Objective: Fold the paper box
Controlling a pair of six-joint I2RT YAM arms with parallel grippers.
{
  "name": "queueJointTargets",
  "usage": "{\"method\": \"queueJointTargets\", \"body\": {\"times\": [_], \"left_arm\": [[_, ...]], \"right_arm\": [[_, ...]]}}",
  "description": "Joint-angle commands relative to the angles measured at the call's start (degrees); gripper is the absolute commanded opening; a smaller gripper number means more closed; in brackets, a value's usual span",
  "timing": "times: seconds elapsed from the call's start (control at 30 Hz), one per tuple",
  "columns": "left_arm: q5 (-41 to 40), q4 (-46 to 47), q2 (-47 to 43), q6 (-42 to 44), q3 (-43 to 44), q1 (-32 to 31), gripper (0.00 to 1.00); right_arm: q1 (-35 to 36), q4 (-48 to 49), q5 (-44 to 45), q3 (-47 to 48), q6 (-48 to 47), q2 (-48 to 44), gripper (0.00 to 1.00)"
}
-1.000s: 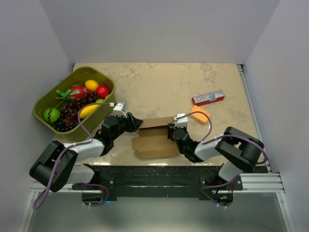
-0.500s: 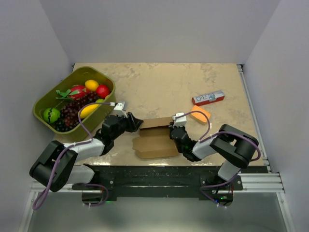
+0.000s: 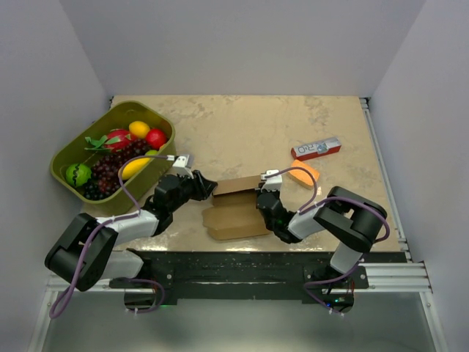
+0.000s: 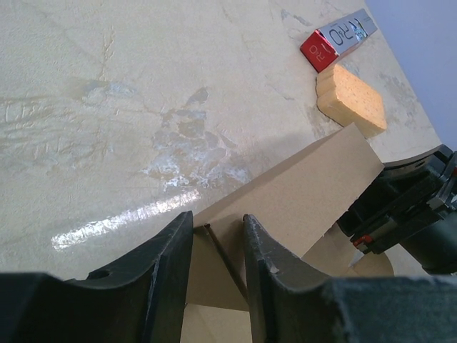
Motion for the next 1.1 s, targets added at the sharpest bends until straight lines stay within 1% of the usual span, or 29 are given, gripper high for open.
{"method": "queueJointTargets", "body": {"times": [0.0,0.23,0.37,0.47,0.5,0.57,0.6,0.67,0.7,0.77,0.8,0.87,0.9,0.93,1.0,1.03,1.07], "left_arm": [[0.45,-0.26,0.84,0.48,-0.33,-0.01,0.38],[0.45,0.09,0.76,0.13,-0.77,-0.01,0.38],[0.80,0.26,0.76,0.04,-0.59,-0.10,0.38],[1.15,0.26,0.58,-0.05,-0.15,-0.01,0.40],[1.41,0.09,0.41,0.04,0.20,-0.01,0.45],[1.42,-1.14,-0.65,0.56,1.42,-0.01,0.51],[1.33,-1.66,-1.09,0.83,1.78,-0.01,0.59],[1.33,-3.07,-2.75,1.88,2.92,-0.01,0.65],[1.24,-3.60,-3.37,2.15,3.36,-0.01,0.69],[1.15,-5.35,-5.21,3.37,4.50,-0.01,0.72],[0.98,-5.80,-5.74,3.90,4.94,-0.01,0.73],[0.71,-7.81,-7.67,5.48,6.08,-0.01,0.75],[0.54,-9.56,-8.29,6.10,6.52,-0.01,0.75],[-0.16,-10.71,-9.34,6.80,6.87,-0.01,0.75],[-0.60,-14.13,-10.31,9.17,8.54,-0.10,0.75],[-0.87,-15.45,-10.93,10.05,9.42,-0.10,0.75],[-1.22,-16.60,-11.11,11.36,10.04,-0.36,0.74]], "right_arm": [[-0.19,-2.36,4.48,1.31,4.51,0.79,0.01],[-0.19,-6.22,5.80,2.19,8.99,1.23,0.00],[-0.28,-5.97,4.84,2.45,8.56,1.67,0.00],[-0.19,-5.61,2.73,2.36,6.28,0.63,0.09],[-0.19,-5.87,2.29,2.28,5.58,0.10,0.16],[-0.19,-7.28,1.32,1.58,5.22,-2.35,0.25],[-0.19,-7.89,0.97,1.31,4.70,-3.59,0.32],[-0.19,-10.09,-0.17,0.52,3.99,-5.96,0.40],[-0.19,-11.23,-0.70,0.34,3.55,-8.93,0.51],[-0.10,-15.62,-2.54,0.17,3.46,-11.93,0.60],[-0.10,-17.29,-3.25,0.17,3.46,-14.73,0.67],[-0.10,-21.86,-4.83,-0.27,3.81,-18.17,0.73],[-0.02,-23.35,-5.97,-0.62,4.51,-21.76,0.77],[-0.10,-26.15,-6.67,-1.23,4.86,-23.53,0.79],[-0.10,-29.76,-7.73,-1.33,7.05,-27.57,0.85],[-0.10,-35.35,-8.34,-0.28,8.28,-31.08,0.88],[-0.19,-38.63,-8.44,0.60,10.64,-33.02,0.90]]}}
